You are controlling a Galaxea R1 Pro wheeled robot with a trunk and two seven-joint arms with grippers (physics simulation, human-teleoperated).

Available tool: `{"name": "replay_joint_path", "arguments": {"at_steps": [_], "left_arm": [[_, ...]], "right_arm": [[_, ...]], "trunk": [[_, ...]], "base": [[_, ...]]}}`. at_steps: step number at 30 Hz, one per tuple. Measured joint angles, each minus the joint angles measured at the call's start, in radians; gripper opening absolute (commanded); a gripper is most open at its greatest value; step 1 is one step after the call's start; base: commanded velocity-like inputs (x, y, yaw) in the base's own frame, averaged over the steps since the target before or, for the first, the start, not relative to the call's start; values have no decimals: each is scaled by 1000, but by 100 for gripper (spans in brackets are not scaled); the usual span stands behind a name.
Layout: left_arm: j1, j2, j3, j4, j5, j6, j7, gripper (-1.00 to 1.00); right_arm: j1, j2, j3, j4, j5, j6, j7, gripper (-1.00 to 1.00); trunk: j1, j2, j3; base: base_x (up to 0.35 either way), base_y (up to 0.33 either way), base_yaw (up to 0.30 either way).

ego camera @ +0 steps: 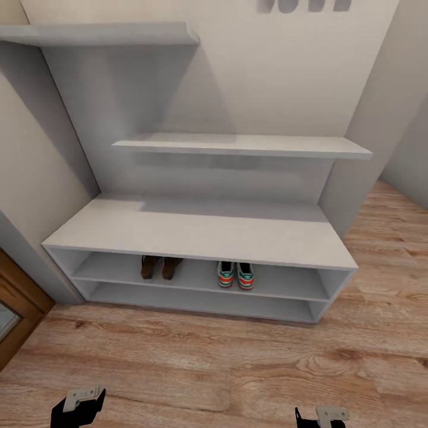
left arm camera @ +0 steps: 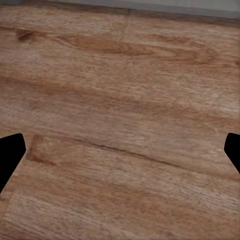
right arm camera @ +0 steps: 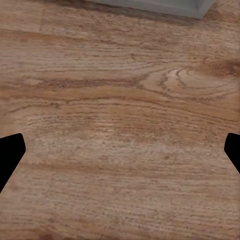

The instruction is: Pick up the two gym shoes and the two sandals from the corridor floor and place them onto the hallstand (shoe rack) in the corridor, making sure they are on the rack and not on the floor. Arrange them so the two gym shoes are next to each other and the two sandals are next to each other.

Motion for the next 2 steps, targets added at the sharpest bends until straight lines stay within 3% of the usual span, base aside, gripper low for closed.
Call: {"name": "replay_joint_path", "arguments": {"at_steps": [2], "left_arm": [[0,0,0,0,0,0,0,100]], "right_arm": [[0,0,0,0,0,0,0,100]], "trunk": [[0,0,0]], "base": [[0,0,0]]}}
